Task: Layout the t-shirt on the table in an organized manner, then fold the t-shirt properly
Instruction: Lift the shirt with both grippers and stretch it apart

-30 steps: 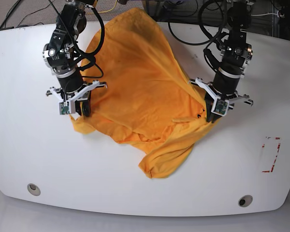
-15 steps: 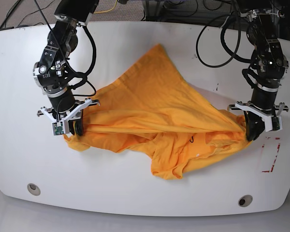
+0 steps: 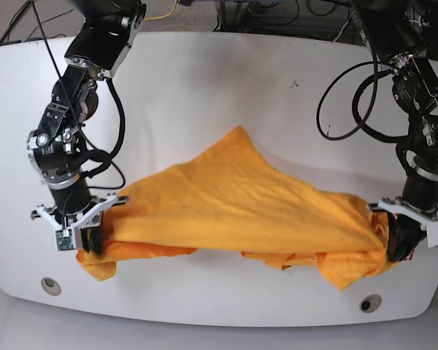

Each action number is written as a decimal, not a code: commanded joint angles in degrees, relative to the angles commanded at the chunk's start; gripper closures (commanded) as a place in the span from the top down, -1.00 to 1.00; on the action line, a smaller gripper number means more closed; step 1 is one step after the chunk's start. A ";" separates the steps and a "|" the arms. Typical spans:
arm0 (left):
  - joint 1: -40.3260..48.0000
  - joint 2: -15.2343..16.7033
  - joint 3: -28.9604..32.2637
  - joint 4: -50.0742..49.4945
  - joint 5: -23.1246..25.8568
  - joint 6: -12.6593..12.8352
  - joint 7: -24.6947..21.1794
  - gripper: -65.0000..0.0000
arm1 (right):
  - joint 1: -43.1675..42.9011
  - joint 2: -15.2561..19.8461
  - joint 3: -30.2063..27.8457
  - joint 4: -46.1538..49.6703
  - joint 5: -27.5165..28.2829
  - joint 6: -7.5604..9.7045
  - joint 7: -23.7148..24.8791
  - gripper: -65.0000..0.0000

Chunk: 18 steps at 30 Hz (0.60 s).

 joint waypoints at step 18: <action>-21.45 0.35 2.99 -1.93 5.36 -0.53 3.08 -0.98 | 21.10 8.35 -2.37 -9.05 0.35 0.09 -1.93 -0.80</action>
